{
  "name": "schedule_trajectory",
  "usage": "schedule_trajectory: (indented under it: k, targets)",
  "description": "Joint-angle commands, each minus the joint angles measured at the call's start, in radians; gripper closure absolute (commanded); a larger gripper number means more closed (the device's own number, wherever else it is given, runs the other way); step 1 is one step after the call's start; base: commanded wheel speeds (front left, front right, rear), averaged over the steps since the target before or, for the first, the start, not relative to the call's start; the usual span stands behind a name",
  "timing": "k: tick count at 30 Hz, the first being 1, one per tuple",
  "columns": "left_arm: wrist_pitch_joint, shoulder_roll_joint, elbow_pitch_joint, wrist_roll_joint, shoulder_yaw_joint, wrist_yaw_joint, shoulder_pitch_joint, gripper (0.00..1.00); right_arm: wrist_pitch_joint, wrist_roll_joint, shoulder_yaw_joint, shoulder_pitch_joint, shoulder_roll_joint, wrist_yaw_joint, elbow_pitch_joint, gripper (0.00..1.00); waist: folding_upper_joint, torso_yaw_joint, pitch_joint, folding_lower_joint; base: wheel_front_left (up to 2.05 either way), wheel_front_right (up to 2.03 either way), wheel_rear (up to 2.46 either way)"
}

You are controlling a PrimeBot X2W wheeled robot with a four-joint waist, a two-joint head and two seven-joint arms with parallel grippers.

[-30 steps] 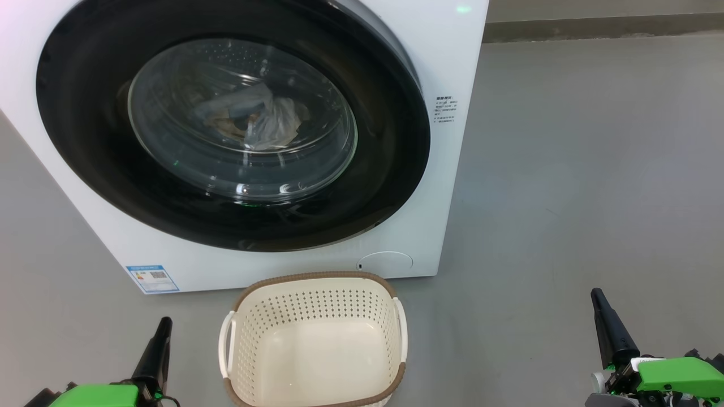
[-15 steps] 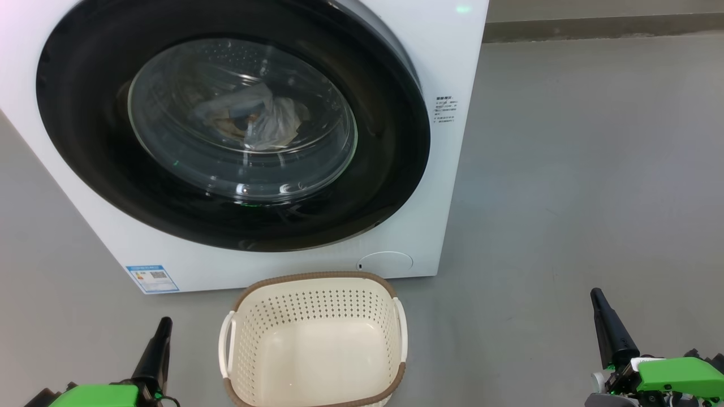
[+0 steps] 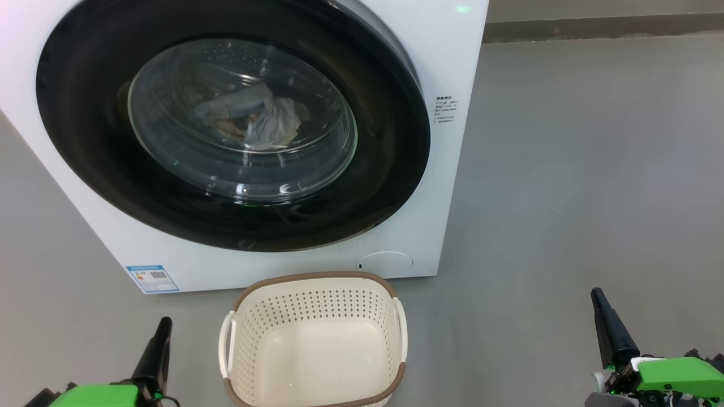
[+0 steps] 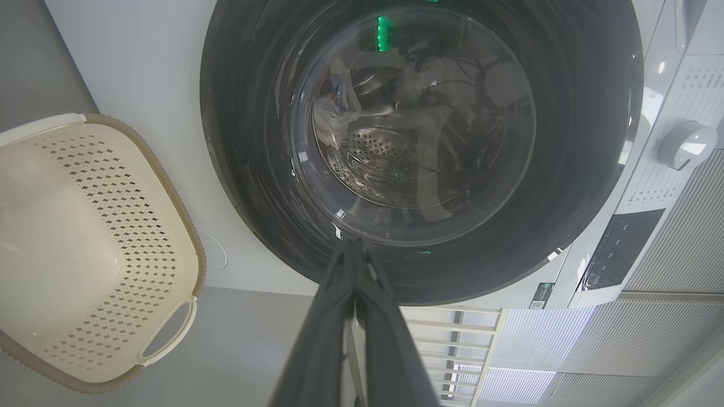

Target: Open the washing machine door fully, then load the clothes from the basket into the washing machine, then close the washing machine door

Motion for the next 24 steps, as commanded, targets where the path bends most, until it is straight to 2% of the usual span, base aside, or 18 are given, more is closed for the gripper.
schedule_trajectory:
  k: [1, 24]
  targets:
    - [0.007, 0.019, -0.02, -0.008, 0.035, -0.007, -0.042, 1.0, 0.008, -0.005, 0.018, -0.041, -0.002, 0.002, -0.025, 1.0, -0.0001, 0.0, 0.0, 0.0, 0.0, 0.0, 0.0]
    - [0.007, 0.019, -0.02, -0.008, 0.035, -0.007, -0.042, 1.0, 0.011, -0.008, 0.014, -0.041, 0.001, 0.002, -0.024, 1.0, -0.0001, 0.0, 0.0, 0.0, 0.0, 0.0, 0.0]
